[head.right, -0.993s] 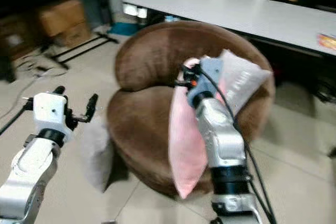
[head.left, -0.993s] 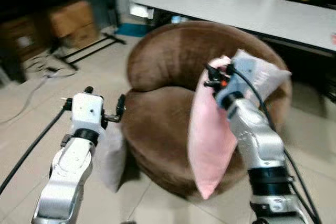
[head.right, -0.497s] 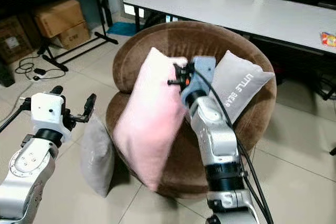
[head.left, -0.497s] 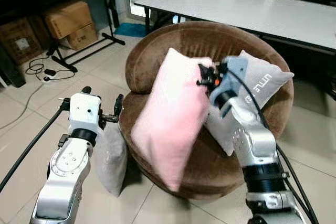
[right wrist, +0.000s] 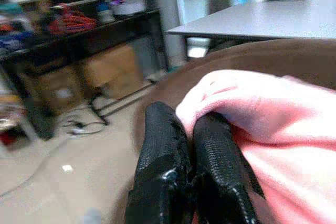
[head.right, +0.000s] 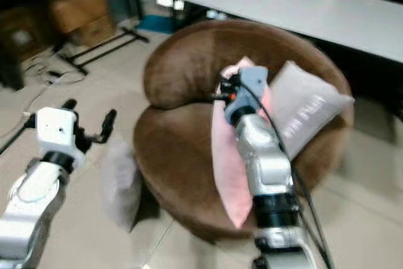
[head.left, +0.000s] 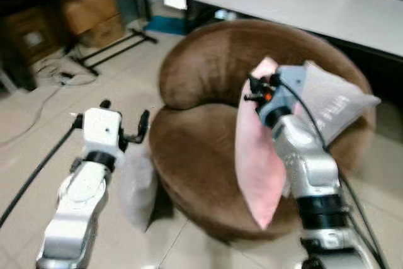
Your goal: Move the pillow to the sofa from floor
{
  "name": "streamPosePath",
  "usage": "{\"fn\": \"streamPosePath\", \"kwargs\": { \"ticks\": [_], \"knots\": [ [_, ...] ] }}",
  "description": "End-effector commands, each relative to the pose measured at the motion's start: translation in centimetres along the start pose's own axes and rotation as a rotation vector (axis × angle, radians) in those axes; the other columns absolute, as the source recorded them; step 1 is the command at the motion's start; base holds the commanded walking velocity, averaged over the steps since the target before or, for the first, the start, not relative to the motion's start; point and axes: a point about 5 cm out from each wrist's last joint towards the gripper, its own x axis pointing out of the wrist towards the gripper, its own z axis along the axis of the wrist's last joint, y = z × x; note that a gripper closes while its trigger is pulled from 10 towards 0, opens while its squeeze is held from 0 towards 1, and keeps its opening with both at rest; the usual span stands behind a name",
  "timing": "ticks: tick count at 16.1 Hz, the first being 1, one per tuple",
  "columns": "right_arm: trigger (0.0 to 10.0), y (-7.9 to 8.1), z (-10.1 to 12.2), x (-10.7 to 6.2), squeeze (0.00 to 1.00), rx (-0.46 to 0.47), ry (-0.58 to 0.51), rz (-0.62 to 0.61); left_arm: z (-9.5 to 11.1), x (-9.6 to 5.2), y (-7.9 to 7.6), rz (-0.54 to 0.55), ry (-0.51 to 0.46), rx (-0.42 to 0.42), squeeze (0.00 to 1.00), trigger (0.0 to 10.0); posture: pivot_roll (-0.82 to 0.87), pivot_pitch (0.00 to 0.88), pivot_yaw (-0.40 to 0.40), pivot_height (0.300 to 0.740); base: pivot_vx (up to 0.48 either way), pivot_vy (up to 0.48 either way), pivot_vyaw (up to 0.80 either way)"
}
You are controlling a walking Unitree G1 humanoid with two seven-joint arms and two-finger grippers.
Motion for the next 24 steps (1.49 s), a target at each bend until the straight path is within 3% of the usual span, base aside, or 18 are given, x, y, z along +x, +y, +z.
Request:
{"fn": "streamPosePath", "kwargs": {
  "ticks": [1,24],
  "knots": [
    [10.0,-0.48,1.34,0.02,0.00,-0.014,-0.062,-0.016,0.72,0.30,-0.63,-0.029,-0.033,-0.005,0.00,10.0,-0.05,0.000,0.004,0.740,0.319,0.000,0.00],
    [10.0,0.27,0.58,0.14,0.00,0.002,-0.061,0.000,0.96,0.42,-0.71,-0.079,-0.042,0.034,0.00,10.0,-0.04,0.000,0.036,0.740,0.312,0.000,-0.05]
  ]
}}
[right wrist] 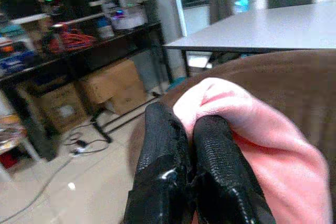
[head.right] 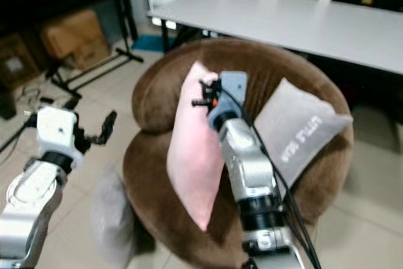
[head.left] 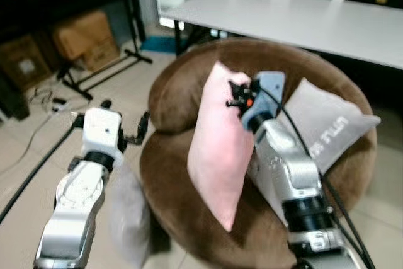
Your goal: Move the pillow to the sofa from floor
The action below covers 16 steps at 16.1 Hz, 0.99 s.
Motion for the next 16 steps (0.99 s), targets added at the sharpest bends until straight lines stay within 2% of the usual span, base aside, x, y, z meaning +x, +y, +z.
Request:
{"fn": "streamPosePath", "kwargs": {
  "ticks": [1,5,8,10,12,13,15,16],
  "knots": [
    [10.0,0.4,1.6,0.2,0.00,0.001,-0.079,0.015,0.2,-0.2,0.1,-0.013,-0.012,0.027,0.00,10.0,-0.04,0.000,0.036,0.740,0.000,0.000,0.00],
    [10.0,1.7,1.4,1.2,0.00,0.062,-0.081,0.048,-0.3,-1.1,0.2,-0.119,0.035,0.079,0.00,10.0,-0.02,0.000,0.034,0.740,0.000,0.000,0.00],
    [10.0,2.8,1.5,2.6,0.00,0.134,-0.079,0.043,-0.8,-2.3,-0.1,-0.245,0.094,0.077,0.00,10.0,0.00,0.000,0.036,0.740,0.000,0.000,0.00],
    [10.0,2.8,1.6,3.6,0.00,0.188,-0.086,0.019,-0.8,-2.9,-0.3,-0.285,0.114,0.080,0.00,10.0,0.01,0.000,0.037,0.740,0.000,0.000,0.00],
    [10.0,2.4,1.7,4.6,0.00,0.240,-0.094,-0.018,-0.8,-3.4,-0.3,-0.302,0.127,0.077,0.00,10.0,0.02,0.000,0.037,0.740,0.000,0.000,0.00],
    [10.0,1.7,1.5,5.4,0.00,0.328,-0.094,-0.039,-0.7,-3.8,-0.4,-0.322,0.139,0.073,0.00,10.0,0.03,0.000,0.033,0.740,0.000,0.000,0.00],
    [10.0,0.3,1.1,6.0,0.00,0.446,-0.090,-0.080,-0.6,-4.2,-0.3,-0.331,0.149,0.074,0.00,10.0,0.05,0.000,0.026,0.740,0.000,0.000,0.00],
    [10.0,-0.4,0.8,6.0,0.00,0.475,-0.082,-0.108,-0.5,-4.3,-0.3,-0.332,0.153,0.075,0.00,10.0,0.06,0.000,0.022,0.740,0.000,0.000,0.00]
  ]
}}
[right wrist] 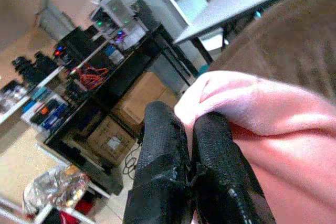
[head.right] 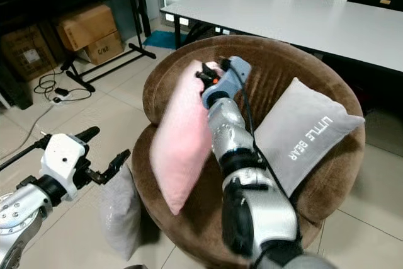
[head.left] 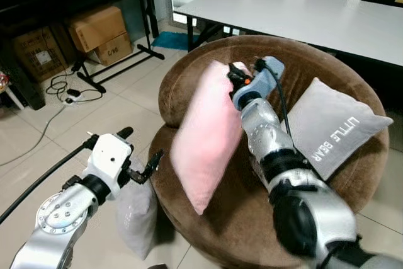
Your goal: Move the pillow to the sofa from floor
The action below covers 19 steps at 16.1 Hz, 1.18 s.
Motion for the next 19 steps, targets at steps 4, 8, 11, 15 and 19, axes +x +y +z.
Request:
{"fn": "streamPosePath", "kwargs": {
  "ticks": [4,8,11,15,19],
  "knots": [
    [10.0,-5.7,1.6,-0.7,0.00,0.065,-0.039,-0.219,0.2,-1.8,0.0,-0.011,0.037,0.013,0.00,10.0,0.12,0.000,-0.009,0.740,0.000,0.000,0.00],
    [10.0,-9.1,2.1,-1.9,0.00,-0.121,0.015,-0.314,0.3,-2.9,-0.5,-0.012,0.064,0.007,0.00,10.0,0.15,0.000,-0.028,0.740,0.000,0.000,0.00],
    [10.0,-11.1,3.8,-2.5,0.00,-0.119,-0.048,-0.417,0.3,-2.9,-0.6,-0.025,0.070,0.005,0.00,10.0,0.14,0.000,-0.021,0.740,0.000,0.000,0.00],
    [10.0,-12.2,5.2,-3.0,0.00,-0.108,-0.096,-0.475,0.5,-2.7,-0.3,-0.031,0.071,0.018,0.00,10.0,0.14,0.000,-0.009,0.740,0.000,0.000,0.00],
    [10.0,-12.6,4.0,-3.3,0.63,-0.231,0.014,-0.479,0.6,-1.9,0.4,-0.028,0.062,0.041,0.00,10.0,0.14,0.000,0.001,0.740,0.000,0.000,0.00]
  ]
}}
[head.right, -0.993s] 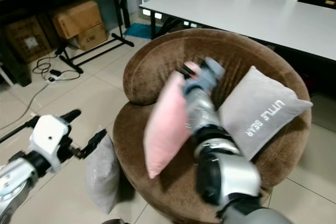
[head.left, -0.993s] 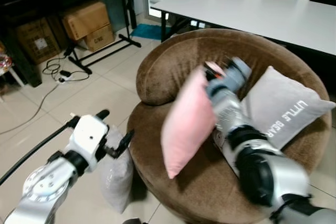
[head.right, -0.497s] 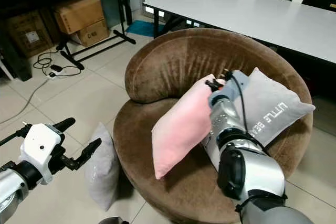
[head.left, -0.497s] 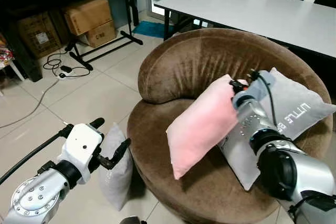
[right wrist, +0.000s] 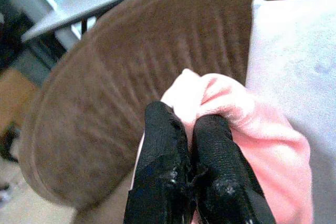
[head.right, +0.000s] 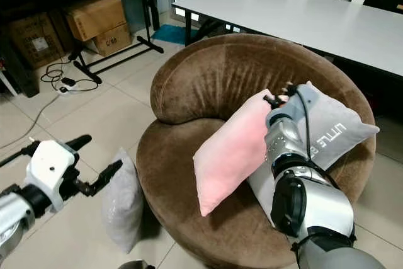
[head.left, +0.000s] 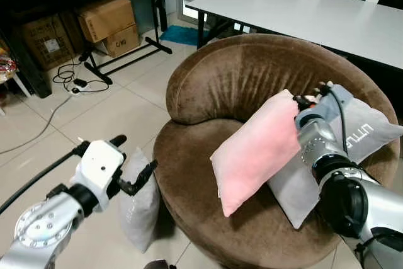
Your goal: Move the pillow to the sofa from floor
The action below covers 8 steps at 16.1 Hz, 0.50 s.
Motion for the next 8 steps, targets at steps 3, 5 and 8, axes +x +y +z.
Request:
{"fn": "streamPosePath", "kwargs": {
  "ticks": [3,5,8],
  "knots": [
    [10.0,-0.9,-0.3,-0.1,1.00,-0.010,0.001,-0.008,0.0,0.5,0.3,-0.015,0.004,0.017,0.00,10.0,0.14,0.000,0.001,0.740,0.000,0.000,0.00],
    [10.0,-1.7,1.8,0.2,1.00,-0.024,-0.076,-0.020,-0.3,0.9,0.0,-0.073,0.003,-0.048,0.00,10.0,0.12,0.000,0.005,0.740,0.000,0.000,0.00],
    [10.0,-2.8,4.1,0.3,1.00,-0.027,-0.152,-0.043,-0.3,1.4,-0.4,-0.152,-0.023,-0.120,0.00,10.0,0.09,0.000,0.012,0.740,0.000,0.000,0.00]
  ]
}}
